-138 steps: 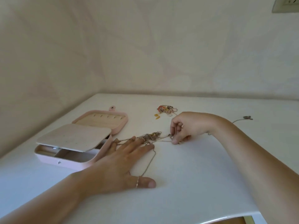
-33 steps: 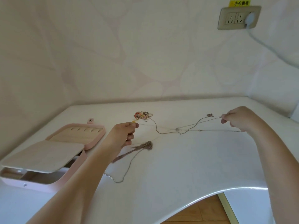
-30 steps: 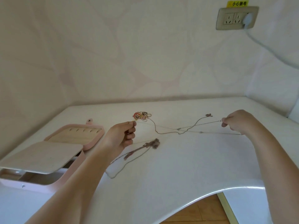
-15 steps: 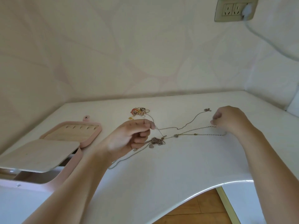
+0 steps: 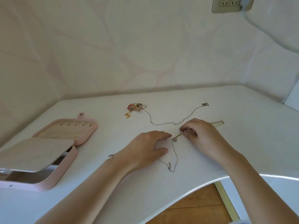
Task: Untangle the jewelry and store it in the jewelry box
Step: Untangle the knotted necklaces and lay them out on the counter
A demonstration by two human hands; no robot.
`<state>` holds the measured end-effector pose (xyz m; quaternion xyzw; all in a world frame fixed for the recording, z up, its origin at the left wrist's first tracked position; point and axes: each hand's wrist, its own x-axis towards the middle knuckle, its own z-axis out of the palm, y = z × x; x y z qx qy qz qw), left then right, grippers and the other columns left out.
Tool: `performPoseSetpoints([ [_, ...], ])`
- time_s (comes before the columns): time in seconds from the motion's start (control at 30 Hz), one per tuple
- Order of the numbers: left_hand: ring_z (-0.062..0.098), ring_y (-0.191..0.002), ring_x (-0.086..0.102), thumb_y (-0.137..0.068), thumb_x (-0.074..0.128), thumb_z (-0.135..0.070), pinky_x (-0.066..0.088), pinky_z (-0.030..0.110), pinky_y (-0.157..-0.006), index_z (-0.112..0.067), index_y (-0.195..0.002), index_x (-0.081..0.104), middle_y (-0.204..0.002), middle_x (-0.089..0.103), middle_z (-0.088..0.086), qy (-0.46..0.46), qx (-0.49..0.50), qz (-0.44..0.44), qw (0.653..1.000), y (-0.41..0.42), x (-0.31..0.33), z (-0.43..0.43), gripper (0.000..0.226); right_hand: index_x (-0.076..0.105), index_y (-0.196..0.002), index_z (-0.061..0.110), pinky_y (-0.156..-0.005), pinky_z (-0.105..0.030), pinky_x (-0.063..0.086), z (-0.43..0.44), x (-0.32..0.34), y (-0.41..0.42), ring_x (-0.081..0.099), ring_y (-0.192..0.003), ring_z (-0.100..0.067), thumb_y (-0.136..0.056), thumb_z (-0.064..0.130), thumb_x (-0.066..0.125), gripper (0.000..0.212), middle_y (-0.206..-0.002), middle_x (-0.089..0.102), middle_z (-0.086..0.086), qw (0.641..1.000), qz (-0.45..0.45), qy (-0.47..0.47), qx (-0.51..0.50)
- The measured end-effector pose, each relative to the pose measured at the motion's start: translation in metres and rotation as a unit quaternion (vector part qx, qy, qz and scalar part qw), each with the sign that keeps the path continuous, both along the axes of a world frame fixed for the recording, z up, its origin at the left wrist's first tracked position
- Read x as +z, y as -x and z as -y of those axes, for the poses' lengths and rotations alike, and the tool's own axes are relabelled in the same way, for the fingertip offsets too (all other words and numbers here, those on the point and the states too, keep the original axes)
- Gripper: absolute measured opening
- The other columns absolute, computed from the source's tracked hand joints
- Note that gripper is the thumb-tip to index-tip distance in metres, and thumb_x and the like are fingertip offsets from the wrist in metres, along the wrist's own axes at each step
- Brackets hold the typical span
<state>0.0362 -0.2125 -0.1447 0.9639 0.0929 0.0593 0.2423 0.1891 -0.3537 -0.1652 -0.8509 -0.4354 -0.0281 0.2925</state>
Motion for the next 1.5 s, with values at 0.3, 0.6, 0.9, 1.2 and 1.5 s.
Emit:
performPoseSetpoints([
  [0.3, 0.017, -0.140, -0.029, -0.048, 0.019, -0.093, -0.013, 0.061, -0.110, -0.037, -0.145, -0.019, -0.154, -0.028, -0.008, -0.112, 0.101, -0.228, 0.962, 0.008, -0.011, -0.001, 0.119, 0.009, -0.150, 0.037, -0.115, -0.052, 0.003, 0.043, -0.006, -0.022, 0.001, -0.146, -0.032, -0.093, 0.063, 0.013, 0.063, -0.160, -0.002, -0.005, 0.946, -0.030, 0.232, -0.226],
  [0.6, 0.023, -0.140, -0.029, -0.046, 0.020, -0.094, -0.011, 0.064, -0.109, -0.041, -0.144, -0.020, -0.154, -0.029, -0.002, -0.118, 0.104, -0.232, 0.960, 0.011, -0.011, -0.009, 0.119, 0.007, -0.150, 0.038, -0.115, -0.051, 0.001, 0.054, -0.004, -0.038, -0.001, -0.146, -0.033, -0.096, 0.059, 0.013, 0.059, -0.160, -0.002, -0.004, 0.948, -0.024, 0.240, -0.206],
  [0.9, 0.008, -0.141, -0.021, -0.082, 0.010, -0.070, -0.018, 0.042, -0.112, -0.031, -0.148, -0.015, -0.156, -0.019, -0.009, -0.085, 0.119, -0.031, 0.989, 0.008, -0.004, -0.022, 0.080, 0.023, -0.150, 0.024, -0.115, -0.025, 0.006, 0.007, 0.008, 0.010, 0.007, -0.147, -0.011, -0.101, 0.028, 0.037, 0.051, -0.159, 0.009, 0.005, 0.996, -0.029, 0.080, 0.038],
  [1.2, 0.004, -0.143, -0.013, -0.093, 0.014, -0.060, -0.007, 0.034, -0.117, -0.026, -0.148, -0.015, -0.156, -0.017, -0.012, -0.138, 0.162, -0.130, 0.968, 0.055, -0.026, -0.051, 0.071, 0.004, -0.152, 0.018, -0.118, -0.035, 0.001, -0.038, 0.002, 0.046, -0.003, -0.147, -0.016, -0.103, 0.040, 0.018, 0.056, -0.160, -0.004, 0.002, 0.972, 0.016, 0.223, 0.078],
  [1.5, 0.012, -0.145, -0.012, -0.081, 0.012, -0.076, -0.010, 0.047, -0.115, -0.032, -0.148, -0.015, -0.156, -0.018, -0.012, -0.138, 0.229, -0.158, 0.951, 0.072, -0.023, -0.060, 0.084, -0.001, -0.152, 0.022, -0.117, -0.043, -0.002, -0.003, -0.005, 0.013, -0.005, -0.147, -0.019, -0.102, 0.039, 0.012, 0.054, -0.160, -0.008, 0.006, 0.964, -0.012, 0.251, -0.086],
])
